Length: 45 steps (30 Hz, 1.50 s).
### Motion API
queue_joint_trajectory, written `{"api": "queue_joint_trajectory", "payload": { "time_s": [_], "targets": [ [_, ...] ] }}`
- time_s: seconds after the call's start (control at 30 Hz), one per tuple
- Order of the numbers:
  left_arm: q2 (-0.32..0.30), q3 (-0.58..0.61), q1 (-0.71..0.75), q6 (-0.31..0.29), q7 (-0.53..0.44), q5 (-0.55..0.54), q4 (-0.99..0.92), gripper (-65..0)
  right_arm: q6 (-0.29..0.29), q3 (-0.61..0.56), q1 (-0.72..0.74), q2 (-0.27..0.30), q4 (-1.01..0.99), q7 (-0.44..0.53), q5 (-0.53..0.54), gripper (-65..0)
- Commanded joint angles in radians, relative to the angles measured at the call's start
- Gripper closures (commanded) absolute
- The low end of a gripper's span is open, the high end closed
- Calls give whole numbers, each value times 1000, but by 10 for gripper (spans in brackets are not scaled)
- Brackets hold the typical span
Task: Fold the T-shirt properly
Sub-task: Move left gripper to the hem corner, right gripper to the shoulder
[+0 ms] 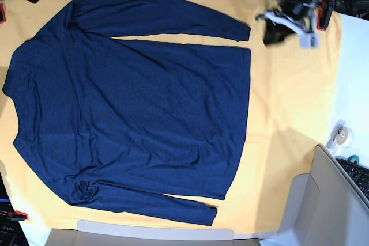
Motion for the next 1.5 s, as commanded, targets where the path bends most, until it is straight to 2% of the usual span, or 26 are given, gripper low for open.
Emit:
{"api": "queue_joint_trajectory", "payload": {
  "time_s": [0.0, 0.17, 0.23, 0.33, 0.37, 0.5, 0.63, 0.73, 0.8, 0.87, 0.93, 1.0, 1.07, 1.2, 1.33, 1.47],
  "targets": [
    [-35, -18, 4, -22, -41, -24, 31, -146, 13, 15, 4, 21, 16, 22, 5, 0],
    [-33, -20, 5, -22, -15, -53, 31, -146, 14, 15, 22, 22, 14, 22, -44, 0],
    [-37, -21, 5, -32, -15, -54, 33, -146, 14, 15, 21, 2, 14, 20, -44, 0],
    [-37, -24, 5, -144, -10, -54, 33, -147, 14, 15, 24, -10, 16, 20, -44, 0],
    [-37, -24, 4, -168, 11, -54, 33, -148, 14, 15, 24, -12, 13, 20, -44, 0],
    [-30, -26, -65, -177, 146, -88, 30, -148, 14, 15, 34, -15, 11, 20, -44, 0],
    [-38, -28, -122, -177, 237, -209, 10, -153, 14, 15, 47, -41, 10, 20, -43, 0],
    [-56, -63, -157, -177, 296, -285, -1, -202, 14, 14, 48, -70, 10, 20, -43, -5],
    [-58, -100, -180, -177, 353, -331, -10, -228, 14, 14, 48, -76, 10, 20, -43, -61],
    [-58, -149, -196, -177, 405, -367, -18, -235, 14, 14, 48, -76, 10, 2, -43, -147],
    [-56, -183, -197, -177, 428, -387, -39, -236, 14, 21, 56, -76, 10, -30, -43, -234],
    [-58, -192, -196, -177, 433, -397, -85, -236, 14, 23, 71, -76, 10, -44, -46, -291],
    [-58, -193, -197, -177, 436, -407, -133, -236, 13, 21, 80, -78, 8, -44, -49, -298],
    [-58, -189, -200, -179, 484, -440, -231, -236, 10, 18, 93, -90, 7, -44, -51, -270],
    [-58, -187, -202, -179, 510, -440, -245, -236, 10, 15, 113, -96, -45, -44, -51, -262],
    [-58, -187, -203, -242, 516, -435, -245, -236, 10, -8, 142, -94, -104, -46, -51, -262]
  ]
}}
